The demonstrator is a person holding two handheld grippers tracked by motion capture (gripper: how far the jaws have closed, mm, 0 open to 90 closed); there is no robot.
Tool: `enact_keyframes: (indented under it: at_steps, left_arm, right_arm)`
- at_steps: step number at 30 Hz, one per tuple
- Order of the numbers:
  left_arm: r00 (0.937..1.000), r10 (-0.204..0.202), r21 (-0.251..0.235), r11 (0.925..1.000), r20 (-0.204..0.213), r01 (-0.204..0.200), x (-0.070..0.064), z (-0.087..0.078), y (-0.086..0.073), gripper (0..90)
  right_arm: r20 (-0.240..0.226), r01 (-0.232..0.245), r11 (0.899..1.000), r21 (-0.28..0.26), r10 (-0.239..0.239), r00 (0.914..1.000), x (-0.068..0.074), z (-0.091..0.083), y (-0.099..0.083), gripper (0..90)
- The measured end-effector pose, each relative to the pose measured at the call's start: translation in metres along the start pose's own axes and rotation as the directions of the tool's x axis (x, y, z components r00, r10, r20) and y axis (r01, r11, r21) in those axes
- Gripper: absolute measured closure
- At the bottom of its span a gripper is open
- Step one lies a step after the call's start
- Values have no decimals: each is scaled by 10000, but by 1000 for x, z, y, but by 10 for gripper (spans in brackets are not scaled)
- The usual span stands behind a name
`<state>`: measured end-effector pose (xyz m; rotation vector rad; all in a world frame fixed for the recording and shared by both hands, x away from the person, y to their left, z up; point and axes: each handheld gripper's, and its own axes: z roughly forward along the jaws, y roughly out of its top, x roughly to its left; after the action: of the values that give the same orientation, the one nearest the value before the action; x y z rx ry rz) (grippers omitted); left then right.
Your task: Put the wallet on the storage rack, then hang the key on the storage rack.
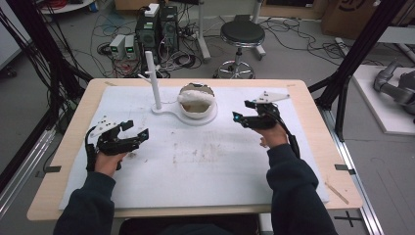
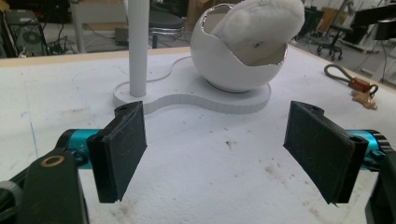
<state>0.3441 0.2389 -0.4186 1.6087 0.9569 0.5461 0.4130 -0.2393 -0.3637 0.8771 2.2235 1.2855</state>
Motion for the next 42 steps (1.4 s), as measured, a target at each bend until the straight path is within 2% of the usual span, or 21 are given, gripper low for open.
enact_keyframes:
  at_steps: [2,5,7,10,13,15,19,24,30,32,37,39,40,42]
  left_arm:
    - [9997,230,29,9997,-22,-230,0,1,-1,206]
    - [10000,27,88,10000,64,-27,0,1,-1,205]
    - [9999,-131,106,9999,62,130,0,2,-1,187]
    - [10000,-6,93,10000,-2,6,-1,2,-1,187]
    - [10000,21,100,9999,12,-21,-2,3,-1,187]
    - [10000,20,139,9999,38,-20,-3,4,-1,187]
    - [9999,-74,198,9998,95,72,-2,7,-2,187]
    - [9998,-143,194,9997,168,140,-1,7,-2,187]
    - [9996,-218,245,9995,190,214,-1,7,-2,187]
    - [9997,-165,291,9994,169,160,-2,8,-2,187]
    - [9999,-137,405,9991,75,134,-5,7,-3,187]
    - [9998,-201,414,9989,18,200,-6,5,-4,189]
    - [9997,-228,423,9988,-33,229,-5,5,-5,189]
    - [9996,-253,451,9987,-82,257,-5,6,-5,189]
  right_arm:
    - [194,0,10000,-71,2,9998,1,-14,-13,294]
    - [616,-230,9997,118,222,9979,0,-33,-31,269]
    - [738,-713,9973,181,698,9948,-2,-44,-43,258]
    - [1115,-1243,9922,-31,1239,9860,-6,-55,-61,218]
    - [1254,-1546,9879,107,1520,9804,-9,-58,-75,218]
    - [1376,-1528,9879,276,1477,9794,-10,-58,-77,219]
    - [1648,-1433,9894,225,1377,9767,-11,-60,-76,218]
    - [2071,-1699,9853,192,1623,9648,-13,-59,-77,219]
    - [2747,-2088,9779,-81,2029,9399,-18,-62,-80,231]
    - [2864,-2358,9718,-90,2284,9305,-21,-63,-82,257]
    - [3358,-2653,9642,55,2481,9087,-28,-67,-88,289]
    - [3348,-2927,9561,172,2703,9027,-32,-68,-92,261]
    - [3454,-3006,9535,218,2749,8973,-33,-67,-93,220]
    - [3616,-3083,9510,223,2798,8894,-35,-66,-95,204]
